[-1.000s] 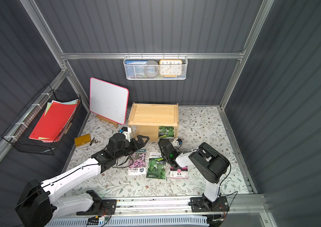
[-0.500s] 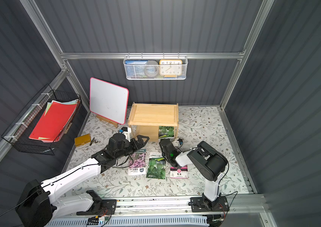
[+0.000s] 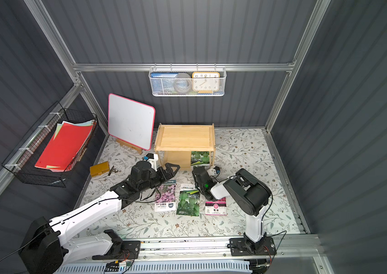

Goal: Take the seed bag off the shelf
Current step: Pick up the seed packet from the shelf.

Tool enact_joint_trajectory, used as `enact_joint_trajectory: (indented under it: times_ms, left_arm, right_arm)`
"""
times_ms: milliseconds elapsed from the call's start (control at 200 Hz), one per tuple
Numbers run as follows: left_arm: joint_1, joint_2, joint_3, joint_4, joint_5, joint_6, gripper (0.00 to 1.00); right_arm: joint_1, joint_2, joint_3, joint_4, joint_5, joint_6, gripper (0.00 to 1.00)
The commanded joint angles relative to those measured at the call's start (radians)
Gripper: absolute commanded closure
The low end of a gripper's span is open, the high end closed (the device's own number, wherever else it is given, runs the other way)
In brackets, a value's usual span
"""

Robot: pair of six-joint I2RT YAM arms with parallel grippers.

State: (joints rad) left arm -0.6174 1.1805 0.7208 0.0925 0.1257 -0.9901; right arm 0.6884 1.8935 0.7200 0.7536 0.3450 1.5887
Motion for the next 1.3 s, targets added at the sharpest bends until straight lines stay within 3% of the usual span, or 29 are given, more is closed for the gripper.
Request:
enact_joint_trajectory:
  times_ms: [0, 75, 105, 205, 230, 305, 790, 1016, 1296]
  left_arm:
    - [-0.004, -0.027, -0.021, -0.017, -0.012, 0.016, 0.00]
    - [-0.005, -0.028, -0.023, -0.020, -0.012, 0.016, 0.00]
    - [-0.005, -0.028, -0.024, -0.021, -0.012, 0.016, 0.00]
    - [-0.005, -0.029, -0.023, -0.023, -0.011, 0.016, 0.00]
    - [-0.005, -0.029, -0.025, -0.023, -0.011, 0.016, 0.00]
    - [-0.005, -0.030, -0.025, -0.025, -0.011, 0.016, 0.00]
    - [-0.005, -0.065, -0.030, -0.024, -0.002, 0.025, 0.00]
    - [-0.006, -0.015, -0.034, 0.020, 0.078, 0.005, 0.00]
    - [-0.005, 0.020, -0.064, 0.114, 0.177, -0.035, 0.00]
  right_arm:
    - [-0.007, 0.021, 0.011, 0.025, 0.019, -0.004, 0.79]
    - [-0.008, 0.028, 0.012, 0.038, 0.023, -0.003, 0.80]
    - [-0.007, 0.030, 0.013, 0.039, 0.022, -0.001, 0.87]
    - [-0.008, 0.032, 0.014, 0.043, 0.029, -0.001, 0.89]
    - [-0.009, 0.032, 0.014, 0.044, 0.031, -0.001, 0.97]
    - [-0.009, 0.030, 0.011, 0.044, 0.036, -0.005, 1.00]
    - [-0.004, -0.108, -0.074, 0.047, -0.030, -0.103, 1.00]
    - [0.012, -0.203, -0.145, 0.041, -0.067, -0.145, 1.00]
    - [0.019, -0.327, -0.166, -0.061, -0.207, -0.255, 1.00]
